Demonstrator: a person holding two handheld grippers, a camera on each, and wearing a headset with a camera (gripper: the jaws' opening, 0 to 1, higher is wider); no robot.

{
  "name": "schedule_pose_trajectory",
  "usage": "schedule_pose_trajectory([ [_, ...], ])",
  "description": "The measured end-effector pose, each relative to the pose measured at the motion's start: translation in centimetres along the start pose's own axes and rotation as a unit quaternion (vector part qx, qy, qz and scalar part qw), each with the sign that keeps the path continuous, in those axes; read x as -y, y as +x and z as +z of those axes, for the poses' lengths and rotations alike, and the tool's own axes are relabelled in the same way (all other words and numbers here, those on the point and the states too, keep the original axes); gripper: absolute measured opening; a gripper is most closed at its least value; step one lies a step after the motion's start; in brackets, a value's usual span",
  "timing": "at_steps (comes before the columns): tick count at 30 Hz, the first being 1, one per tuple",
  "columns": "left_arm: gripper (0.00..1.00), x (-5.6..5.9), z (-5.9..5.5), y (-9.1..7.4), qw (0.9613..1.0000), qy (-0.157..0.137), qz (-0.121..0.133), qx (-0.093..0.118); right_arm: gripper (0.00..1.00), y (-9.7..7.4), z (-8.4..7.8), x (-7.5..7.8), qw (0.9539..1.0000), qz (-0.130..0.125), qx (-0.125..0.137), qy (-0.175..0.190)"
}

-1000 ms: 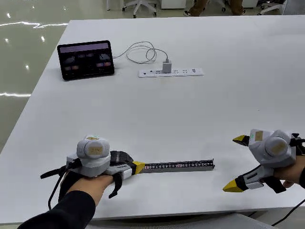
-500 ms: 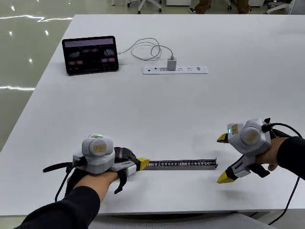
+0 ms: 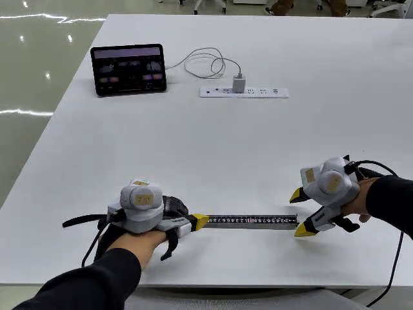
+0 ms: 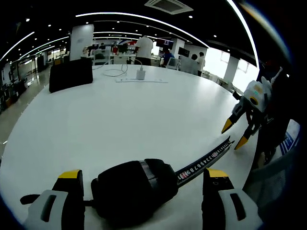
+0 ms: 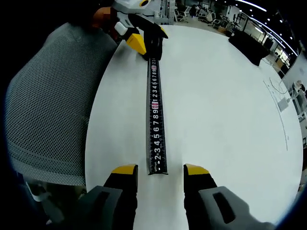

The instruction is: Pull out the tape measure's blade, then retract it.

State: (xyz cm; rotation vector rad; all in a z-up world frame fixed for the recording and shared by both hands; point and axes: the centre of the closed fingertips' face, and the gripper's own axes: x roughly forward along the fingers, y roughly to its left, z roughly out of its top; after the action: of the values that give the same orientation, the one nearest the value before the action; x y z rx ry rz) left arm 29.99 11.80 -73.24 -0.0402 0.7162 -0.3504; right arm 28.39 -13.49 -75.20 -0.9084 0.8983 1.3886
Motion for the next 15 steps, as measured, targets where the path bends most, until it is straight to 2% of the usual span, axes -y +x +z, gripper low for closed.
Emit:
schedule_pose_trajectory([
  [8,0.94,-0.44,-0.09,-0.1,0.9999,0.004,0.009,-0.004,0.22,0.37,-0.44,-0.15,0.9999,0.013,-0.007,0.004],
  [15,0.83,-0.57,0.24,-0.47,0.9996,-0.025,0.01,-0.001,0.14,0.56,-0.78,-0.51,0.9997,0.019,-0.009,0.01],
])
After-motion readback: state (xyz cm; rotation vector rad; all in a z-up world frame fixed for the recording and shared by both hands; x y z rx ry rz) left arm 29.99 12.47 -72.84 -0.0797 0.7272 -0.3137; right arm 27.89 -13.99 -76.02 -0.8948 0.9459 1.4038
